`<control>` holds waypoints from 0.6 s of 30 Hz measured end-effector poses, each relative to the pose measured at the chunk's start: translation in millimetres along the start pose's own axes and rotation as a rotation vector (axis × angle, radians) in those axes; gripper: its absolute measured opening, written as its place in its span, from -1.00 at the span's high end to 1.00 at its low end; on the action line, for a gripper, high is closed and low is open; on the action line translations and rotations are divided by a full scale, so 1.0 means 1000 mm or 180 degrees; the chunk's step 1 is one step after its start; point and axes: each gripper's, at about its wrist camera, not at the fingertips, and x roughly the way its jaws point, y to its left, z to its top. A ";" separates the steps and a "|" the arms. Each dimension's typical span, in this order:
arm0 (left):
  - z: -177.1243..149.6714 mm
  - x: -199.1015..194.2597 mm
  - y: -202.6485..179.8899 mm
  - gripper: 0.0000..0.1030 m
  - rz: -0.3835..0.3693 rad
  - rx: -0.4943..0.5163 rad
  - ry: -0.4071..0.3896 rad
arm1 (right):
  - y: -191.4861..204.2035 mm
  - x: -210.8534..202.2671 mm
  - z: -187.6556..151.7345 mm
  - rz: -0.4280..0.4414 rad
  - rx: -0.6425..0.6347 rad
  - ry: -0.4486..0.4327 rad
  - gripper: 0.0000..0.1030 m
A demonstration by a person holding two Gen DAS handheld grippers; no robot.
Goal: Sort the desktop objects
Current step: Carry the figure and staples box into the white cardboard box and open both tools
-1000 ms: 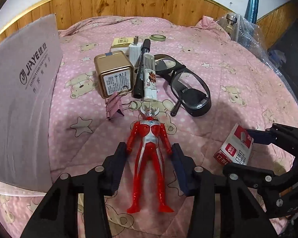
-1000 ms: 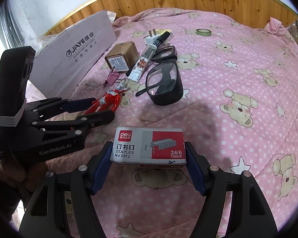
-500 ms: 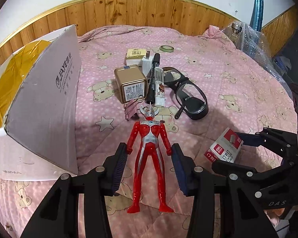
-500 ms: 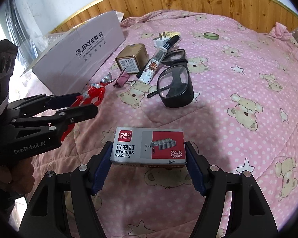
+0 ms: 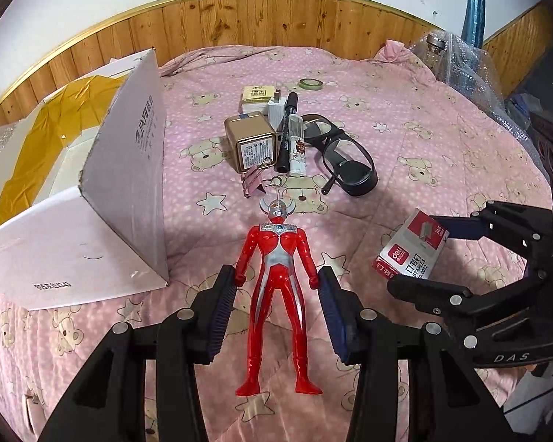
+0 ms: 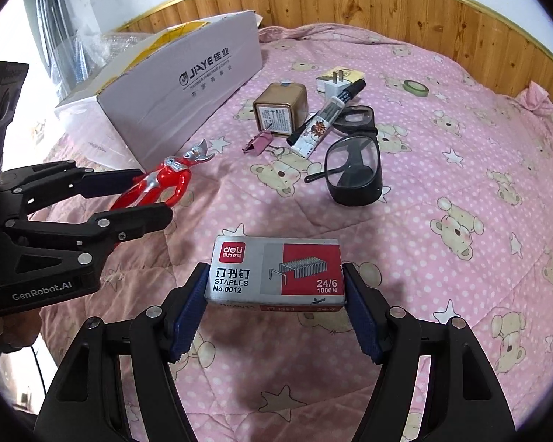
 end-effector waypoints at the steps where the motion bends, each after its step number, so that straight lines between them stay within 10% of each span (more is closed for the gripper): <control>1: 0.000 -0.004 0.000 0.09 0.0003 0.0026 -0.0005 | 0.001 -0.002 0.001 -0.0008 -0.0038 0.0004 -0.40; 18: 0.016 -0.092 0.040 0.09 -0.0036 0.0013 -0.0305 | 0.044 -0.033 0.052 0.0210 -0.0506 -0.0102 -0.40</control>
